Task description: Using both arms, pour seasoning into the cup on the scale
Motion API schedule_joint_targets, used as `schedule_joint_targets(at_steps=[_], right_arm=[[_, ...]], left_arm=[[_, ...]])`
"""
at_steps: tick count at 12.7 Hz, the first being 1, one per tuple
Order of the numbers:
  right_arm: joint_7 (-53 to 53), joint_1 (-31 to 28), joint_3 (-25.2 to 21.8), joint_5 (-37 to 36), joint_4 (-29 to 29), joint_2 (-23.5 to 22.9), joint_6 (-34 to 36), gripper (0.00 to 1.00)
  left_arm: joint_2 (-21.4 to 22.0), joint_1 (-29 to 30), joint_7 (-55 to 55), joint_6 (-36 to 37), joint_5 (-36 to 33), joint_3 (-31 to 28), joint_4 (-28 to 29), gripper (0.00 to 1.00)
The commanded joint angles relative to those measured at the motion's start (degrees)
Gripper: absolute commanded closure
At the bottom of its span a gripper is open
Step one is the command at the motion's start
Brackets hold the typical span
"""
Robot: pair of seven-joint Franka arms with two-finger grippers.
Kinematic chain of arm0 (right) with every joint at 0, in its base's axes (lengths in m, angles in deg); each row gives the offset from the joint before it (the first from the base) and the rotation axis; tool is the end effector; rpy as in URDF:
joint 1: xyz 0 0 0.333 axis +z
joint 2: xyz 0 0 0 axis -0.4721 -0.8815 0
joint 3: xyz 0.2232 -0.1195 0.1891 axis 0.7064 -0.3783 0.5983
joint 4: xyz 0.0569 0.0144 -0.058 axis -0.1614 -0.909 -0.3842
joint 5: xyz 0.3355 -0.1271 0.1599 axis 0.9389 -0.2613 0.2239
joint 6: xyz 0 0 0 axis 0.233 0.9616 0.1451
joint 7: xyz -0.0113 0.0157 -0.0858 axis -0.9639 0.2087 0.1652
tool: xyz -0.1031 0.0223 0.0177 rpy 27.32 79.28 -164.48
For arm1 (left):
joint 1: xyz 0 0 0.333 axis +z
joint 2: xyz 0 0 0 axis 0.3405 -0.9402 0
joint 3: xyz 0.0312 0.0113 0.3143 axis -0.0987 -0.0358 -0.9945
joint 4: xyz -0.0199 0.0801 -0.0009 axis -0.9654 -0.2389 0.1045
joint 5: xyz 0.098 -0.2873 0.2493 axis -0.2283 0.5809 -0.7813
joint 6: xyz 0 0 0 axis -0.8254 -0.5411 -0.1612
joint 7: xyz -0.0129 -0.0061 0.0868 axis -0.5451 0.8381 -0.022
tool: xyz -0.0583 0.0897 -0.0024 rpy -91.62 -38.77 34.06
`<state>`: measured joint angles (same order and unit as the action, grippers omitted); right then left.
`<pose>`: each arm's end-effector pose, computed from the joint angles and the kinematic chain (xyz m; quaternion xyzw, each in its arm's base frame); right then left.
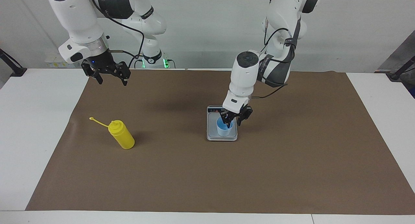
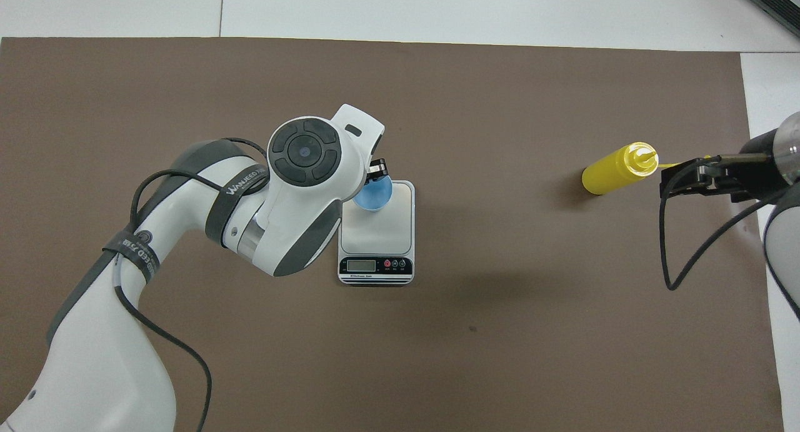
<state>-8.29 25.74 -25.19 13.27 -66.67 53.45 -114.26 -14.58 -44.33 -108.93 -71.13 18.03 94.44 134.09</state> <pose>0.5545 0.0076 0.6039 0.9992 -0.0353 -0.0104 0.0128 0.5592 -0.3676 0.4134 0.9933 0.0982 0.0564 0.0250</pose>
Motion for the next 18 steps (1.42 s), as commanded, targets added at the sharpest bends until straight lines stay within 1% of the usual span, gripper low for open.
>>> schedule_joint_targets(at_steps=[1,4,6,9,12,14,16,18], right_arm=[[-1.3,-0.6,0.2,0.9,-2.2,1.6,-1.1,0.0],[-1.4,-0.6,0.2,0.9,-2.6,1.9,-1.1,0.0],[-1.4,-0.6,0.2,0.9,-2.7,1.9,-1.1,0.0],[-1.4,-0.6,0.2,0.9,-2.7,2.0,-1.1,0.0],[-1.4,-0.6,0.2,0.9,-2.8,2.0,-1.3,0.0],[-2.7,-1.0,0.2,0.9,-3.5,2.2,-1.8,0.0],[-7.6,-1.6,-0.1,1.0,-6.4,3.4,-5.3,0.0],[-14.2,-4.3,-0.4,5.1,-9.9,4.5,-9.5,0.0]], left_arm=[[-1.5,0.8,0.7,5.3,-0.6,0.4,-5.0,0.49],[-1.4,3.5,3.0,14.1,-0.5,0.8,-11.6,0.5],[-1.2,6.3,7.7,20.3,1.4,1.1,-15.8,0.5],[-0.9,10.2,15.9,28.4,1.6,0.9,-19.9,0.5],[-0.3,14.6,23.0,31.5,1.8,0.8,-20.5,0.5],[0.9,18.0,29.2,32.9,2.2,0.8,-20.5,0.5],[2.3,21.8,34.5,33.9,2.4,0.7,-20.4,0.49],[3.0,25.2,39.5,34.7,2.4,0.7,-20.4,0.49]])
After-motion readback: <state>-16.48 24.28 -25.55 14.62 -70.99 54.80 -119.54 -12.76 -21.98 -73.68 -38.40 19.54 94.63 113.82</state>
